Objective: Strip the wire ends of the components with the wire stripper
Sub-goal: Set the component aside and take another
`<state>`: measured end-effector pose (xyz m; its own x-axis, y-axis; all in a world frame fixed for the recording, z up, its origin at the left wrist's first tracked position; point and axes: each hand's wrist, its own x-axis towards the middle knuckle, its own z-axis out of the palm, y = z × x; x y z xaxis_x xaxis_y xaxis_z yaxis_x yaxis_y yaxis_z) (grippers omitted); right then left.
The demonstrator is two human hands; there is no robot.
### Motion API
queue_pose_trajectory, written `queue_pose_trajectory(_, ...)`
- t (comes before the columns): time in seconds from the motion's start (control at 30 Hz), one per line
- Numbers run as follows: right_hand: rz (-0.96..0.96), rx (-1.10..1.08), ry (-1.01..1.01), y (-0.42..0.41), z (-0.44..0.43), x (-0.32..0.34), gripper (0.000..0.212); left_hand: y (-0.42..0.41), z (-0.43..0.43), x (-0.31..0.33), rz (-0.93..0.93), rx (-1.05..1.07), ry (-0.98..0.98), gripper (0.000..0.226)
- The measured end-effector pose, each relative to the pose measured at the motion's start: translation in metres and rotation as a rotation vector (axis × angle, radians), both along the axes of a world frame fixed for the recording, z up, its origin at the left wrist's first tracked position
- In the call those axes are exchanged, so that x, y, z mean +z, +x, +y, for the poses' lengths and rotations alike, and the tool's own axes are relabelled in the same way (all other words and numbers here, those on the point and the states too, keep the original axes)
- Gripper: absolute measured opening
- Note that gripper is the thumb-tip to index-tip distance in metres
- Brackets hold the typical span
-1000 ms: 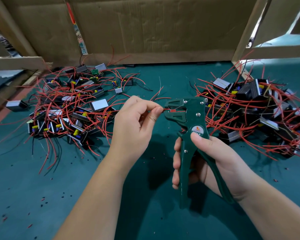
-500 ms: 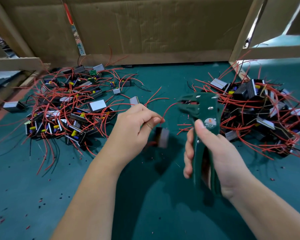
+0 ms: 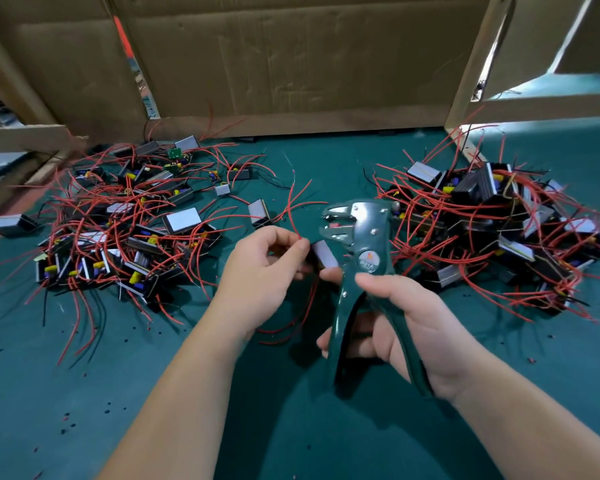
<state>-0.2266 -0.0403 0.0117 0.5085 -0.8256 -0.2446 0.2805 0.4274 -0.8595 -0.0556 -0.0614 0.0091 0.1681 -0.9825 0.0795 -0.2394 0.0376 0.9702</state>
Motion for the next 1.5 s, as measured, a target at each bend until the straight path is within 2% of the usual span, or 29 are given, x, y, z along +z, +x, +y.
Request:
queue_pose_trajectory(0.13, 0.025, 0.009, -0.088, 0.003, 0.002, -0.002, 0.032, -0.003, 0.000, 0.000, 0.178, -0.053, -0.007, 0.010)
queue_pose_trajectory(0.2, -0.004, -0.094, -0.139, 0.003, 0.002, -0.002, 0.030, -0.001, -0.002, -0.001, 0.115, 0.046, -0.087, 0.021)
queue_pose_trajectory(0.33, -0.113, -0.399, -0.233, -0.004, -0.004, 0.002, 0.030, 0.015, -0.006, -0.008, -0.376, 0.300, -0.260, 0.050)
queue_pose_trajectory(0.43, -0.147, -0.434, -0.222, -0.010, -0.007, 0.003, 0.018, 0.018, -0.013, -0.015, -0.742, 0.272, -0.062, 0.039)
queue_pose_trajectory(0.5, -0.161, -0.414, -0.181, -0.010, -0.006, 0.004, 0.021, 0.015, -0.017, -0.024, -0.898, 0.215, 0.085, 0.037)
queue_pose_trajectory(0.57, -0.156, -0.416, -0.145, -0.009, -0.007, 0.004, 0.023, 0.017, -0.020, -0.031, -0.997, 0.175, 0.147, 0.040)
queue_pose_trajectory(0.67, -0.154, -0.403, -0.109, -0.010, -0.007, 0.004, 0.024, 0.018, -0.023, -0.033, -1.014, 0.177, 0.189, 0.043)
queue_pose_trajectory(0.77, -0.216, -0.302, -0.052, -0.008, -0.007, 0.004, 0.049, 0.014, -0.026, -0.033, -1.036, 0.217, 0.196, 0.046)
queue_pose_trajectory(0.87, -0.276, -0.165, 0.007, -0.003, -0.005, 0.006, 0.057, 0.011, -0.029, -0.031, -1.080, 0.226, 0.236, 0.054)
queue_pose_trajectory(1.07, -0.296, 0.002, 0.053, 0.008, -0.010, 0.000, 0.049, 0.012, -0.028, -0.029, -0.983, 0.329, 0.151, 0.068)
queue_pose_trajectory(1.23, -0.263, 0.144, 0.040, 0.005, -0.017, -0.003, 0.027, 0.016, -0.026, -0.026, -0.862, 0.388, 0.073, 0.046)
queue_pose_trajectory(1.4, -0.272, 0.012, 0.064, 0.006, -0.021, -0.006, 0.045, 0.015, -0.028, -0.029, -0.987, 0.314, 0.195, 0.049)
queue_pose_trajectory(1.5, -0.282, -0.165, 0.079, 0.001, -0.026, -0.001, 0.039, 0.016, -0.029, -0.029, -1.013, 0.331, 0.223, 0.054)
